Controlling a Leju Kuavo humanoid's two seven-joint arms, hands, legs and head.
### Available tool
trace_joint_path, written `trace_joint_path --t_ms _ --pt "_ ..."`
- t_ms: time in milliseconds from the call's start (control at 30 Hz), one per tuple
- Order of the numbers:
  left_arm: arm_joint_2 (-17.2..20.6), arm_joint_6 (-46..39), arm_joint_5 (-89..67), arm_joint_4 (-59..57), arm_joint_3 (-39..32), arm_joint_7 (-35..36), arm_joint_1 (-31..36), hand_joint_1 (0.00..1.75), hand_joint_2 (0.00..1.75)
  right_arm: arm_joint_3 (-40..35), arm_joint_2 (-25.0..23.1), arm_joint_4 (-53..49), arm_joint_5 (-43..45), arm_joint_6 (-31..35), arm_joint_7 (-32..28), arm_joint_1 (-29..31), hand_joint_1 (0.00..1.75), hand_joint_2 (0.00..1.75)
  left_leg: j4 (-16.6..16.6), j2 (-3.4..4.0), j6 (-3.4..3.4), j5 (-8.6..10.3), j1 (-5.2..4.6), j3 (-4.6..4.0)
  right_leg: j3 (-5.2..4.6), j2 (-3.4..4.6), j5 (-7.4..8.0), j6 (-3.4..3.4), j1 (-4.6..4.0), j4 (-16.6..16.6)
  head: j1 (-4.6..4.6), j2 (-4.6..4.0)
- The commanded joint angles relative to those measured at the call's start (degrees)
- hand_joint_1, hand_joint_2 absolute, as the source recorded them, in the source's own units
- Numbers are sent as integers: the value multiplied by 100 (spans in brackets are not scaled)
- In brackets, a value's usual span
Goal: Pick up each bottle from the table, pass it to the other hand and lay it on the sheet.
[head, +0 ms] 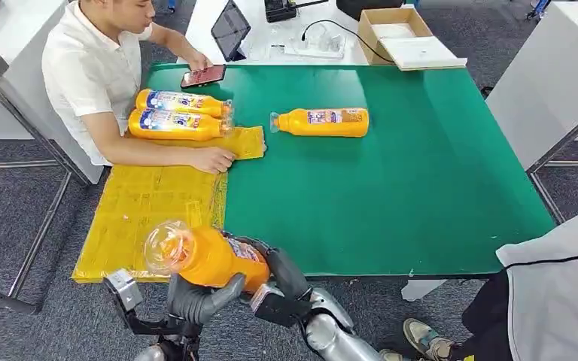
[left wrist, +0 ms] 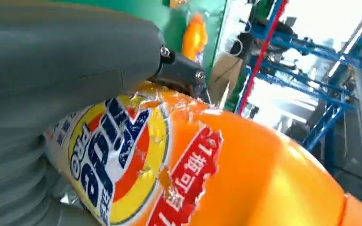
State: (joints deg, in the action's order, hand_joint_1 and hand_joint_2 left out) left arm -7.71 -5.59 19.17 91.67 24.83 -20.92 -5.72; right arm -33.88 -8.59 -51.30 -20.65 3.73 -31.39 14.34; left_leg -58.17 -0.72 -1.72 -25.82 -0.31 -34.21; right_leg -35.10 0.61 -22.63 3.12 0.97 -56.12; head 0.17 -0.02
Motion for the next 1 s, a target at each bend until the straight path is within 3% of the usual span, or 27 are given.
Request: trace_joint_path --t_ms 33,200,267,400,500,667,800,933,1000 --pt "6 -206 -57 -546 -57 145 391 175 175 -703 149 81 -615 834 -335 -39 0 175 11 -2 11 -4 6 28 29 -12 -7 -13 -8 9 0 0" --pt "61 -213 -42 -556 -151 161 454 175 175 -737 232 43 -722 1082 -504 -101 0 175 7 -4 8 -2 3 18 20 -12 -5 -10 -5 7 0 0" --pt "226 -724 -521 -681 -378 201 608 175 175 -861 388 -73 -1035 1380 -537 -188 0 175 10 -6 10 -2 4 23 26 -17 -8 -11 -6 8 0 0" --pt "439 -1580 -1972 -976 -889 -53 1082 175 175 -1009 736 -567 -1340 1246 -465 -305 0 175 10 -15 10 3 5 17 21 -24 -4 -11 -6 8 -2 0" --pt "516 -1512 -2650 -939 -1154 98 1316 175 175 -712 824 -769 -1623 1496 -169 -399 0 175 6 -10 8 4 4 9 11 -20 -3 -9 -5 5 2 0" --pt "814 -1269 -3985 -1237 -908 526 1730 175 175 -289 895 -979 -1950 1787 -9 -548 0 175 7 -26 11 5 2 12 18 -34 -7 -11 -4 1 0 0" --pt "915 -1535 -5449 -2286 -873 1012 2712 175 175 -313 793 -1068 -1999 1524 -93 -582 0 175 5 -17 9 6 4 7 11 -22 -3 -8 -3 -1 2 0" --pt "638 -1649 -6737 -4247 -737 1536 3924 175 175 -429 639 -969 -1885 1356 -201 -455 0 175 1 -32 15 9 8 10 19 -39 -5 -15 -9 -2 -2 0" --pt "541 -1777 -6765 -4543 -764 1456 4048 175 175 -439 626 -960 -1870 1345 -200 -442 0 175 3 -39 9 14 4 5 15 -40 -1 -9 -5 0 0 0"
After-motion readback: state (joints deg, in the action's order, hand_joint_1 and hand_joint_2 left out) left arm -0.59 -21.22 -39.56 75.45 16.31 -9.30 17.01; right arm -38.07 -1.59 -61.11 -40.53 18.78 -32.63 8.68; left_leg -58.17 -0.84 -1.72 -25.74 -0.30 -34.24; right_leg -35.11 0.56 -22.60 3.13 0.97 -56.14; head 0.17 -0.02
